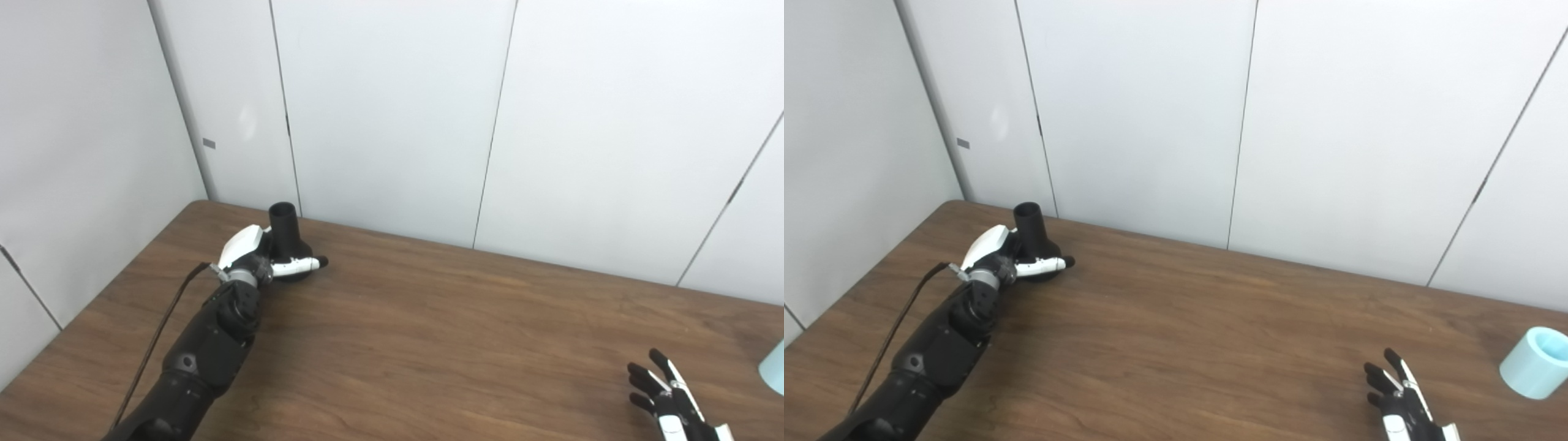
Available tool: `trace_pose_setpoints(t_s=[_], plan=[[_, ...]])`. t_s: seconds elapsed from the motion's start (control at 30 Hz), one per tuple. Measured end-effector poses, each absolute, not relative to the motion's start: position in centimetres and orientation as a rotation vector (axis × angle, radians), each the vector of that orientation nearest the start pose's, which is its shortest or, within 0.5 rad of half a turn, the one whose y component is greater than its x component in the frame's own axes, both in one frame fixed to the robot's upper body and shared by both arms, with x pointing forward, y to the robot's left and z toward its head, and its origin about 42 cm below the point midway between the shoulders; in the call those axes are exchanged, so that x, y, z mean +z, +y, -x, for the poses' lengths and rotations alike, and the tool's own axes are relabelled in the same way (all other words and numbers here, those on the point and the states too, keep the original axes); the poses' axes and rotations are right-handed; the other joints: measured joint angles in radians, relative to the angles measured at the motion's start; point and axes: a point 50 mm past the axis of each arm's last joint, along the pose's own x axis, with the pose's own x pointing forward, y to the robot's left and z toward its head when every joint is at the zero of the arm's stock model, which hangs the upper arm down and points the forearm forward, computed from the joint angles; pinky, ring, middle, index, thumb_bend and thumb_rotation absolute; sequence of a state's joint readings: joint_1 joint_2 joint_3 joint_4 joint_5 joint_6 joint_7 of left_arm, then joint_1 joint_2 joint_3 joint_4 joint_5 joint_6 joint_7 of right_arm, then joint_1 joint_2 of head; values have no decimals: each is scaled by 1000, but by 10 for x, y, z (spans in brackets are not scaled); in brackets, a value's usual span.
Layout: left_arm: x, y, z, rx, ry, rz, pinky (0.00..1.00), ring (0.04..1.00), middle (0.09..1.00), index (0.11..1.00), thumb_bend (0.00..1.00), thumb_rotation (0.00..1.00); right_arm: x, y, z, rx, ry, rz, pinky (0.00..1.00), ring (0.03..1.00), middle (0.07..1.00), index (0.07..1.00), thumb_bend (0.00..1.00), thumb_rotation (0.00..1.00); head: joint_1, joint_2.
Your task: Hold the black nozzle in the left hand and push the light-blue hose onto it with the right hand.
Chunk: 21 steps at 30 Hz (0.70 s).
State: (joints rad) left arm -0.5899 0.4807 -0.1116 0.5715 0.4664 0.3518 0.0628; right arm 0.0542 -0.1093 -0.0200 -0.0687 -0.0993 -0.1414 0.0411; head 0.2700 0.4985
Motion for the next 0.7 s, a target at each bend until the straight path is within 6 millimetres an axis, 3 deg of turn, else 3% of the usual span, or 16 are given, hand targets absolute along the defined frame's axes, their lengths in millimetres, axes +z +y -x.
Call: trace_pose_setpoints(t_s=[0.2,0.3,0.47,0.5,0.53,0.7], plan=[[184,378,-463,267,309,-984,1000,943,881,856,918,485,111,-250,-265,26,-143,213,770,819,808,900,357,959,-2,3],[181,379,-465,260,298,-1026,837,832,797,780,891,374,111,-250,-265,25,-142,213,775,818,807,906,356,944,-2,5],[194,391,-472,283,248,-1036,705,742,707,659,871,173,111,-251,-265,22,-140,210,771,815,802,900,358,936,-3,11],[195,391,-471,289,234,-1027,617,657,655,561,665,103,111,-251,-264,21,-140,208,766,807,792,897,347,940,-2,12],[195,391,-471,299,224,-1002,583,623,632,527,594,77,111,-251,-264,21,-140,206,765,804,789,896,345,949,-2,12],[192,388,-469,311,209,-911,605,599,552,465,517,5,111,-251,-264,21,-142,205,763,801,784,896,385,997,-5,18]])
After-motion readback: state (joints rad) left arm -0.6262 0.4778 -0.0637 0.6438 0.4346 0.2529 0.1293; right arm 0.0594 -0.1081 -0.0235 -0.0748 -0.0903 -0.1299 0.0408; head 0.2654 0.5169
